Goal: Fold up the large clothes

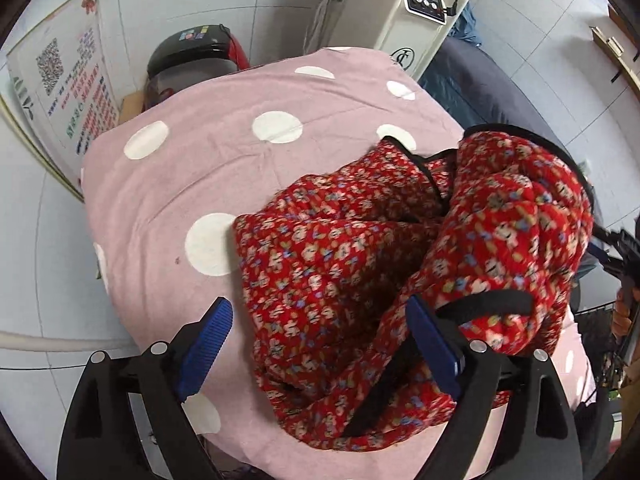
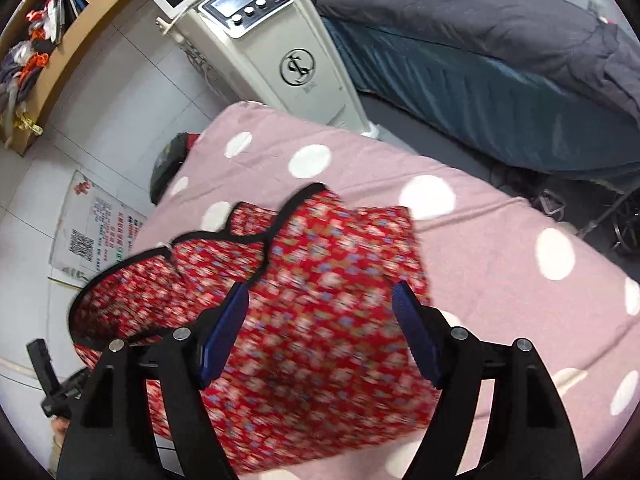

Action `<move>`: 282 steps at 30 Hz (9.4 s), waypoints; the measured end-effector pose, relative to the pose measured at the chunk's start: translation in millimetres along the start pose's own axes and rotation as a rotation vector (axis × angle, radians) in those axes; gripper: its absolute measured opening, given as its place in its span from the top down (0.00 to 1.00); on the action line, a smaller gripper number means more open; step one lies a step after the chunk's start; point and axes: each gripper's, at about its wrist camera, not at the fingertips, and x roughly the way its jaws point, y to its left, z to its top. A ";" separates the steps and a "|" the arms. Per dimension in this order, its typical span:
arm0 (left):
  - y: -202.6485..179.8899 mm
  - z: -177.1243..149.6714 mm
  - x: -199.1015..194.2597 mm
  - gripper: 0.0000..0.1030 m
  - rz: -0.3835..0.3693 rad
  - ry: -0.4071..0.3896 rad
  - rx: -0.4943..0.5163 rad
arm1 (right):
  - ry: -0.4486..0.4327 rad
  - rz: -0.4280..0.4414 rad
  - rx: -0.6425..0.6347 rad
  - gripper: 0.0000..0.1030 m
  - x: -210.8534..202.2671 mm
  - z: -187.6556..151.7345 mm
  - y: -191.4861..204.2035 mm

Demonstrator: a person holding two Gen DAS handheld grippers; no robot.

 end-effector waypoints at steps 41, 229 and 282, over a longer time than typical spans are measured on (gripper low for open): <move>-66.3 17.7 -23.9 0.80 -0.169 -0.080 0.193 | 0.036 0.040 -0.238 0.86 20.7 -37.1 19.3; 60.8 93.2 37.4 0.06 0.320 0.031 -0.238 | 0.210 -0.144 -0.532 0.04 226.9 18.0 293.6; -56.9 42.5 -25.4 0.06 0.444 0.116 -0.107 | 0.177 -0.118 -0.708 0.04 87.1 -63.9 342.5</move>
